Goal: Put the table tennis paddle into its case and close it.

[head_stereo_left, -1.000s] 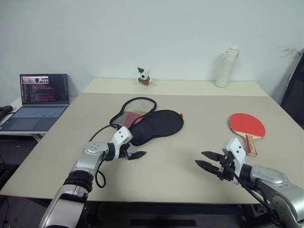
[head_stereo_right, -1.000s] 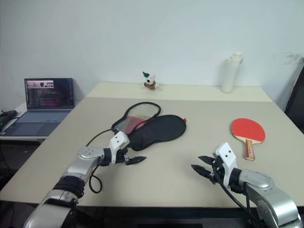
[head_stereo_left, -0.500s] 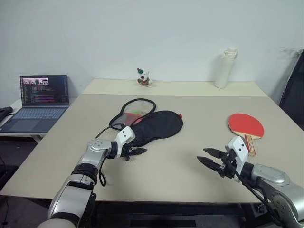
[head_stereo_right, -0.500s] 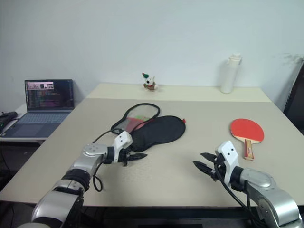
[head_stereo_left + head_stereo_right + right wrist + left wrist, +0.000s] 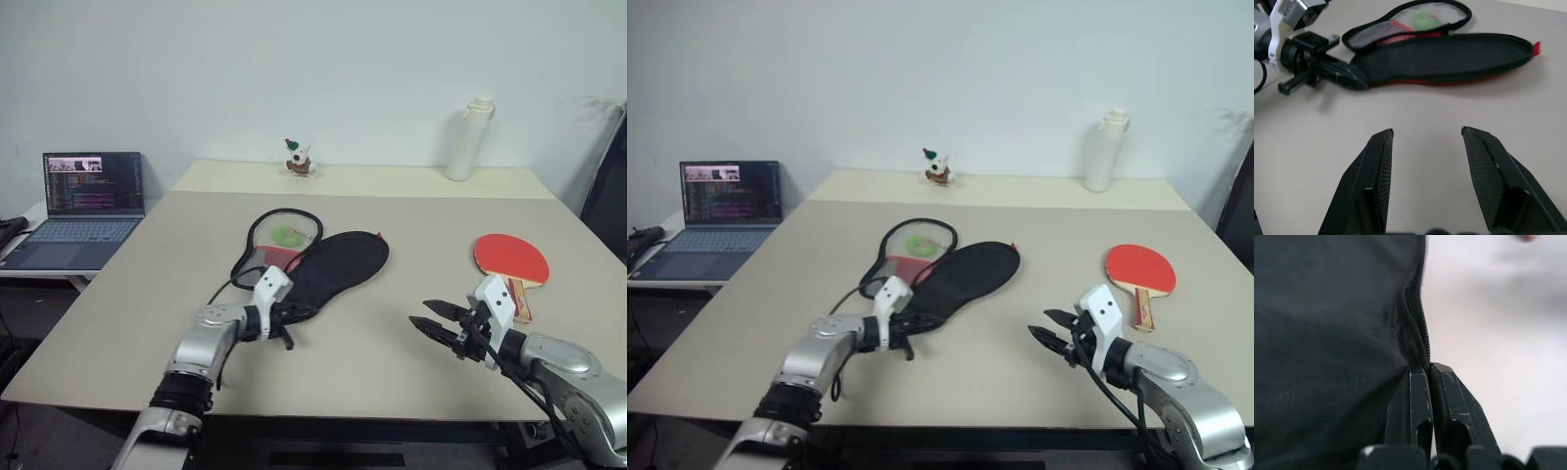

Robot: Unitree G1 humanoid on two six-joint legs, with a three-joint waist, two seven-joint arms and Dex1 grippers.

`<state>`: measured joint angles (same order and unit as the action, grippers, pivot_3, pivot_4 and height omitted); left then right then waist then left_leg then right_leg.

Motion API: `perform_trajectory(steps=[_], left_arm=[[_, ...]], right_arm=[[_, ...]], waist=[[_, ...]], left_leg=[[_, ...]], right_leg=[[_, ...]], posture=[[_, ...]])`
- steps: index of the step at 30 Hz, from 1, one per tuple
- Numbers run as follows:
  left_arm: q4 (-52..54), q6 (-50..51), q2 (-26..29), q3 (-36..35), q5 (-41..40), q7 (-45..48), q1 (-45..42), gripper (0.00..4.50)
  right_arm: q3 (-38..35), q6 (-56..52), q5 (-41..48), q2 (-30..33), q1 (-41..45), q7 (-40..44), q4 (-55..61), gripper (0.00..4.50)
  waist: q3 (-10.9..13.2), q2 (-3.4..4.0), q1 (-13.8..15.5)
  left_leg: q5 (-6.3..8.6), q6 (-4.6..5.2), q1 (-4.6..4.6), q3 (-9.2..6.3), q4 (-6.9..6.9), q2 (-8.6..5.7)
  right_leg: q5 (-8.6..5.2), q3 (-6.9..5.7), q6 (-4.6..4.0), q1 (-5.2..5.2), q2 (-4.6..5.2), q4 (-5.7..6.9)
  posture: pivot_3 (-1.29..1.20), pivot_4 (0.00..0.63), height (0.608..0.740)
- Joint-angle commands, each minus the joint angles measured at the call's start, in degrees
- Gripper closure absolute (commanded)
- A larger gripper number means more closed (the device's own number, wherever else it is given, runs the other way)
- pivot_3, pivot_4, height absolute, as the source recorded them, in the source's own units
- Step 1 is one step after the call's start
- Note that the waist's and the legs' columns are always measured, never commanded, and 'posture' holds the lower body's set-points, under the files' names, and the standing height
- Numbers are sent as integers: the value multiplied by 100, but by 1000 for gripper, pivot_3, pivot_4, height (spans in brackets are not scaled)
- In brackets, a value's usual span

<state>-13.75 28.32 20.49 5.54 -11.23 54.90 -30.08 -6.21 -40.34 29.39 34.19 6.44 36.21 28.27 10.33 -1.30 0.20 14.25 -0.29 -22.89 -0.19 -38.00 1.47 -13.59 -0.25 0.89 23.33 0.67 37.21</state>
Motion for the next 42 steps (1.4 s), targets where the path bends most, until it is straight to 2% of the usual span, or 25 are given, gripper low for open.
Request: perform_trajectory(steps=[1,6,11,14,17,21,23,24,25,29,30,31,36,42], left_arm=[[397,308,-393,221,-46,-418,-151,4473],[-293,48,-1080,301,257,-1291,-628,4473],[-556,-96,-1251,377,329,-1420,-783,4473],[-302,-80,-1146,395,233,-1203,-659,3721],[12,-43,-957,390,206,-1055,-523,2628],[1034,175,-221,15,-385,-333,-15,1266],[1305,169,126,-253,-625,-168,191,1266],[1362,157,258,-361,-692,-150,257,1227],[1392,121,409,-483,-738,-141,327,1227],[1364,-31,868,-907,-818,-171,533,1227],[1365,-59,955,-981,-843,-149,578,1227],[1368,-77,1002,-1014,-860,-139,603,1227],[1156,-250,1315,-1292,-835,-214,646,1227],[1162,-248,1381,-1327,-876,-306,630,1227]], right_arm=[[-240,129,76,116,52,69,28,2087],[-310,129,83,224,5,140,32,2087],[-343,118,75,260,6,153,41,2087],[-342,8,143,221,54,108,2,2087],[-308,-143,245,159,145,40,-47,2087],[-156,-269,286,-22,467,-75,-230,2087],[-19,-381,206,-99,650,-161,-413,2087],[55,-449,168,-129,731,-194,-500,1744],[157,-504,112,-182,833,-246,-599,1583],[538,-707,-110,-578,1348,-640,-1031,215],[674,-718,-243,-661,1476,-753,-1156,32],[757,-713,-342,-707,1554,-816,-1244,32],[770,-1248,-555,-1834,2463,-1784,-2510,32],[971,-965,-1005,-2444,3048,-2040,-3643,32]], waist=[[0,0,0],[1,-2,-6],[1,-2,-42],[2,-2,-39],[1,-2,-42],[3,0,-90],[3,0,-93],[3,0,-101],[3,0,-98],[3,0,-100],[4,-1,-103],[4,-1,-105],[6,-5,-124],[6,-6,-125]], left_leg=[[0,0,1,0,0,0],[0,0,0,0,1,-1],[0,1,3,7,4,0],[0,1,3,11,6,3],[0,1,5,13,6,5],[0,0,9,20,10,11],[0,0,10,20,12,16],[0,1,12,21,11,17],[0,1,12,21,11,18],[0,1,16,26,8,15],[0,1,15,28,9,15],[0,0,15,30,9,15],[0,0,5,34,9,16],[0,0,-7,50,9,10]], right_leg=[[0,1,0,0,0,0],[0,1,0,-1,-6,-2],[0,9,0,-1,-11,-5],[0,15,0,3,-17,-4],[0,18,0,3,-17,-3],[0,51,-2,7,-19,3],[0,66,-2,16,-26,7],[0,68,-3,17,-27,10],[0,70,-3,18,-27,12],[0,80,-3,19,-26,15],[0,85,-2,22,-26,16],[0,87,-2,24,-26,16],[1,99,-3,41,-24,25],[6,114,-15,76,-19,57]], posture=[[0,150,740],[0,150,740],[0,150,740],[0,150,740],[0,150,740],[0,150,740],[0,150,740],[0,150,740],[0,150,740],[0,150,740],[0,150,740],[0,150,740],[0,150,740],[0,150,740]])
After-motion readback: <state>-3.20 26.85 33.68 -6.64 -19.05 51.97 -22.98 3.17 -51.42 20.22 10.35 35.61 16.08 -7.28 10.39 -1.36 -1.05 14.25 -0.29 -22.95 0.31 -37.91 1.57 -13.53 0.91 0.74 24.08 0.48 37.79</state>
